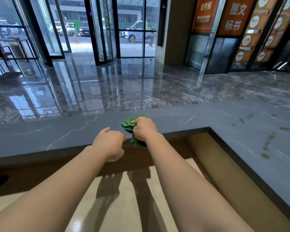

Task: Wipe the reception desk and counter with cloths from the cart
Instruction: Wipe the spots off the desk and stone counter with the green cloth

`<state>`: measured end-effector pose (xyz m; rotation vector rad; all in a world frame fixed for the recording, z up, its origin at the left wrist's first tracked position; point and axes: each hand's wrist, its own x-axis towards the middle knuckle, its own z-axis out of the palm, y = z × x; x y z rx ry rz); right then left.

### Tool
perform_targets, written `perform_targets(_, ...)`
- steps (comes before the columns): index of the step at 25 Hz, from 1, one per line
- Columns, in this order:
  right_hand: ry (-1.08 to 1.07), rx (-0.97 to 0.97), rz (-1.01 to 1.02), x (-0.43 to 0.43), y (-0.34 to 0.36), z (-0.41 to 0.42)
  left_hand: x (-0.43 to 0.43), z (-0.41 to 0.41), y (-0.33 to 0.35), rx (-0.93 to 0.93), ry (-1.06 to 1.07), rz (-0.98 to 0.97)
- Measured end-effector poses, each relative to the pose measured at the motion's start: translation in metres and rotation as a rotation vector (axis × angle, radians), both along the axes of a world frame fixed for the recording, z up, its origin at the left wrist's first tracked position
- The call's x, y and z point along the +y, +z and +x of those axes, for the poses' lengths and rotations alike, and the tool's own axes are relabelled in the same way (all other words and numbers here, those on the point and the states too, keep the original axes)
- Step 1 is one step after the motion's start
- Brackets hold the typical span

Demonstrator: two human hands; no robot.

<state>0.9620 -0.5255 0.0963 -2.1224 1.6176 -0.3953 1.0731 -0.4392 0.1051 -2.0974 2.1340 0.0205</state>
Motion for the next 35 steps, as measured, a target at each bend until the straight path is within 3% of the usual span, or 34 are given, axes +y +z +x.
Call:
perform_targets(4,0.113,0.026,0.055,-0.013,0.001,-0.023,-0.003,0.0,0.008,0.003,0.056,-0.001)
perform_targets(12,-0.228,0.09,0.09,-0.075,0.013,-0.136,-0.012,0.005,0.003,0.012,-0.065,-0.015)
perform_targets(19,-0.363,0.053,0.076,-0.087,0.007,-0.118,-0.016,0.014,0.001,0.09,-0.088,0.065)
perform_targets(23,-0.264,0.058,-0.003,-0.07,0.004,-0.068,-0.017,0.015,0.004,0.098,-0.081,0.09)
perform_targets(28,0.059,0.071,0.003,-0.048,-0.002,0.014,-0.016,0.011,0.004,0.113,-0.063,0.088)
perform_targets(31,0.211,0.097,0.051,-0.051,0.0,0.015,-0.017,0.007,0.006,0.092,-0.053,0.11)
perform_targets(35,0.17,0.086,0.056,-0.078,-0.003,-0.018,-0.017,0.002,0.012,0.078,-0.035,0.126)
